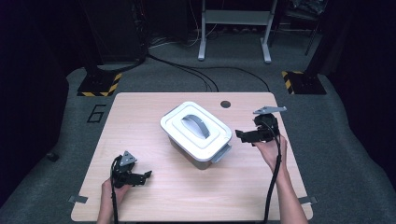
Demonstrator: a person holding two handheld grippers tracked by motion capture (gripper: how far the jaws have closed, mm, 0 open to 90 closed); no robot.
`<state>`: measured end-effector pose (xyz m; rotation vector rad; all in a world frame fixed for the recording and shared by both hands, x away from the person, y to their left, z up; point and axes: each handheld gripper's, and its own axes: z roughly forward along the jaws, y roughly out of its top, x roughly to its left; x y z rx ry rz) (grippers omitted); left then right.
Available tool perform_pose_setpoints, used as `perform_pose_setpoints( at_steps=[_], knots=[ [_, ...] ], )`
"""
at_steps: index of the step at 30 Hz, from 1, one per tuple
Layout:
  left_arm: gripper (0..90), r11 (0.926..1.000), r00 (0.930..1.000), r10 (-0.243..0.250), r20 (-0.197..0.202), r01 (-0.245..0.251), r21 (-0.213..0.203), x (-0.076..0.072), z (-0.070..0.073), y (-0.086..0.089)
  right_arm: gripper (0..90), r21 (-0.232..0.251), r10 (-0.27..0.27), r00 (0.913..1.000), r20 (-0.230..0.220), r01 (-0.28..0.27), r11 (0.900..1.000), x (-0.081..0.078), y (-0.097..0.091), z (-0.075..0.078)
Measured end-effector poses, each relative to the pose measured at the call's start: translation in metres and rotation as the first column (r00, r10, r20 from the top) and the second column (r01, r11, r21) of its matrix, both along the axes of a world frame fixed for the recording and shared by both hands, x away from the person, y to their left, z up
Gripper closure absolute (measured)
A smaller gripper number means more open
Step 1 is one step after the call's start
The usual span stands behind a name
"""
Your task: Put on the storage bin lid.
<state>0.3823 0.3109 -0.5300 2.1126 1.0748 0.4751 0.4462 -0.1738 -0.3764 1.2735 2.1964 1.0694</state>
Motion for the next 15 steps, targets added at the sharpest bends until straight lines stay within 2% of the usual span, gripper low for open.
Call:
perform_pose_setpoints(
  at_steps=[7,8,10,11,15],
  knots=[
    [8.2,1.0,1.0,0.0,0.0,0.0,0.0,0.0,0.0,0.0,0.0,0.007,-0.044,0.9988,-0.022,0.044,0.999,-0.006,-0.022,-0.021],
    [8.2,1.0,1.0,0.0,0.0,0.0,0.0,0.0,0.0,0.0,0.0,0.008,-0.062,0.9976,-0.03,0.062,0.998,-0.009,-0.028,-0.03],
    [8.2,1.0,1.0,0.0,0.0,0.0,0.0,0.0,0.0,0.0,0.0,0.01,-0.07,0.9969,-0.037,0.07,0.9975,-0.009,-0.03,-0.032],
    [8.2,1.0,1.0,0.0,0.0,0.0,0.001,0.0,0.0,0.0,0.0,0.006,-0.08,0.9957,-0.046,0.08,0.9968,-0.012,-0.036,-0.042],
    [8.2,1.0,1.0,0.002,-0.001,-0.002,-0.004,0.0,0.0,0.0,0.0,0.004,-0.107,0.9919,-0.069,0.108,0.9942,-0.016,-0.044,-0.06]
  ],
)
